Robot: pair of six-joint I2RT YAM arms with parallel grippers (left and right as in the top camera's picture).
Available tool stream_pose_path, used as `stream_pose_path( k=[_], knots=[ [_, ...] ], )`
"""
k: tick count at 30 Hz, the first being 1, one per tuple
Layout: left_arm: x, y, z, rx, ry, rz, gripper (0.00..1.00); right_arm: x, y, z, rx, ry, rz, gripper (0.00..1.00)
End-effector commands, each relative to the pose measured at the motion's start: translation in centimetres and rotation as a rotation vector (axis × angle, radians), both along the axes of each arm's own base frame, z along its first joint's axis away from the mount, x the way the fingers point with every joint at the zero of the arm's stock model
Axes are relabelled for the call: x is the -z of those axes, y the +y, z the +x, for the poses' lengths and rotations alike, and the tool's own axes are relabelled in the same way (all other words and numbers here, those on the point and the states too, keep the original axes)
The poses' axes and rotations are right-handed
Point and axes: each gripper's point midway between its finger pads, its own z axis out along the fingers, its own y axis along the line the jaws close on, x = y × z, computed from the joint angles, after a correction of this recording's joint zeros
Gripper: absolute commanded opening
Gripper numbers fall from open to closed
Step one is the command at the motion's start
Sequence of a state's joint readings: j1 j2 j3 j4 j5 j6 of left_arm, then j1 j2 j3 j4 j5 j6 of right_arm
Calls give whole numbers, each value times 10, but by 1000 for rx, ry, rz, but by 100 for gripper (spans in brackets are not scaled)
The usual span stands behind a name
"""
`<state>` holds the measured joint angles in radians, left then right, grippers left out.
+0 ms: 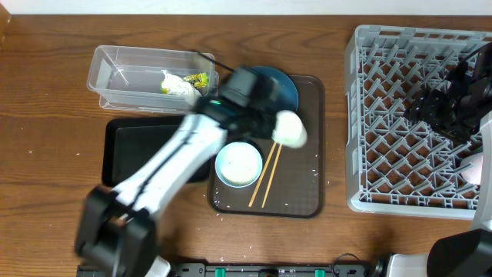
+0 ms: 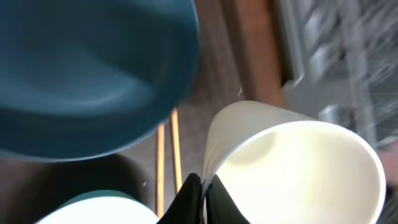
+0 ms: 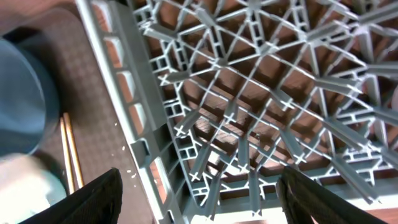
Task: Sort waste into correct bins and load items into the dishwasher rack
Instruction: 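Grasp the white cup on the brown tray with the left gripper, then hand the white cup from the left gripper to the right gripper, then place the white cup upside down in the gray rack with right gripper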
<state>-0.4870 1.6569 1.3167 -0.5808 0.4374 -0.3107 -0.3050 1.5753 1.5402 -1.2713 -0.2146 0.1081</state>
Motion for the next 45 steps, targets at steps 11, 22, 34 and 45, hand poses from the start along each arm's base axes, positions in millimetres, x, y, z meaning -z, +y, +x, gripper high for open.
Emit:
stream_pose_path(
  k=[11, 22, 34, 45],
  knots=[
    [-125, 22, -3, 118, 234, -747, 6, -89, 177, -11, -913, -556, 609, 89],
    [-129, 5, -19, 174, 292, -769, 6, -105, 263, -37, -1221, -640, 701, 82],
    [-130, 5, -20, 211, 244, -765, 14, -97, 262, -32, -1226, -626, 635, 36],
    [-36, 56, -7, -72, 180, -241, 77, -57, 122, 23, -542, -312, 107, 18]
  ],
)
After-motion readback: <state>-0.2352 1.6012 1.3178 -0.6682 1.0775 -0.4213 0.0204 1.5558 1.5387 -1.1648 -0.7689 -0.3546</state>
